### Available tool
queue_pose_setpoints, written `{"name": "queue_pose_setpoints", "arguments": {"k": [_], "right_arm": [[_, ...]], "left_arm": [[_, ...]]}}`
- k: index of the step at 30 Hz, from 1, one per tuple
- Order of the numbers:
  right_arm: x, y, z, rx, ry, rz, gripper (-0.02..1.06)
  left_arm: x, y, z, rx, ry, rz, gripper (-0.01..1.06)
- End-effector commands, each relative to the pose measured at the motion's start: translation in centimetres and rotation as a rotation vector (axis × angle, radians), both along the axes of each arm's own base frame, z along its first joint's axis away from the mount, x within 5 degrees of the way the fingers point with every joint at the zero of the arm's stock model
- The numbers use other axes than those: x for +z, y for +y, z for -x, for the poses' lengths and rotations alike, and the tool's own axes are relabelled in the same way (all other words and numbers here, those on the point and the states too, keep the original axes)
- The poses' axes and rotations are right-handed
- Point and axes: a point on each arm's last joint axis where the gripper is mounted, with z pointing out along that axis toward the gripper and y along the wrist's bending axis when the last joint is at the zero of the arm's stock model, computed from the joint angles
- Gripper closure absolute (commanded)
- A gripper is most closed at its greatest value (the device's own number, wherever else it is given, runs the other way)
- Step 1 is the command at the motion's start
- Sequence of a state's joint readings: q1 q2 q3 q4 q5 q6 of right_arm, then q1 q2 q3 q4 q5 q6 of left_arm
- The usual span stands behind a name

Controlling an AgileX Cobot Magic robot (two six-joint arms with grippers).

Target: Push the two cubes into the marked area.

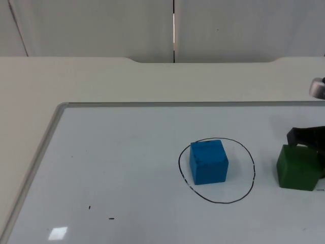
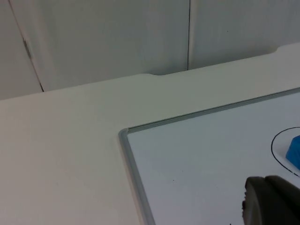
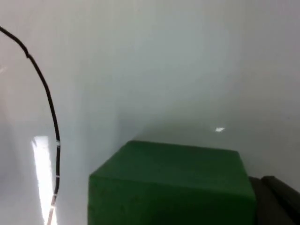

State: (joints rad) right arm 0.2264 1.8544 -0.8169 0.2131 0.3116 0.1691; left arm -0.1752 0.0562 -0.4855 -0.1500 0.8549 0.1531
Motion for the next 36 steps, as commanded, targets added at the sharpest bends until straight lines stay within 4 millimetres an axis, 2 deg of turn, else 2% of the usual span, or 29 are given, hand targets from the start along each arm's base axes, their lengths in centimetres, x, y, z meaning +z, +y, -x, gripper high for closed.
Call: {"name": "queue_pose_setpoints", "arguments": {"k": [1,7,14,36], "right_arm": [[0.0,0.3,-0.1,-0.015,-0.008,-0.013,1.05],[0.0,0.3,-0.1,-0.029,-0.006,-0.022,1.05],[0.0,2.1,0.0,-0.002,-0.042,-0.039,1.05],[-0.1,2.3,0.4,-0.022,-0.006,-0.053,1.05]], "left_arm": [[0.0,0.1,0.0,0.010,-0.008,0.005,1.05],[0.0,0.1,0.0,0.010,-0.008,0.005,1.05],[0.0,0.1,0.0,0.010,-0.008,0.005,1.05],[0.0,0.1,0.0,0.010,-0.008,0.005,1.05]]}}
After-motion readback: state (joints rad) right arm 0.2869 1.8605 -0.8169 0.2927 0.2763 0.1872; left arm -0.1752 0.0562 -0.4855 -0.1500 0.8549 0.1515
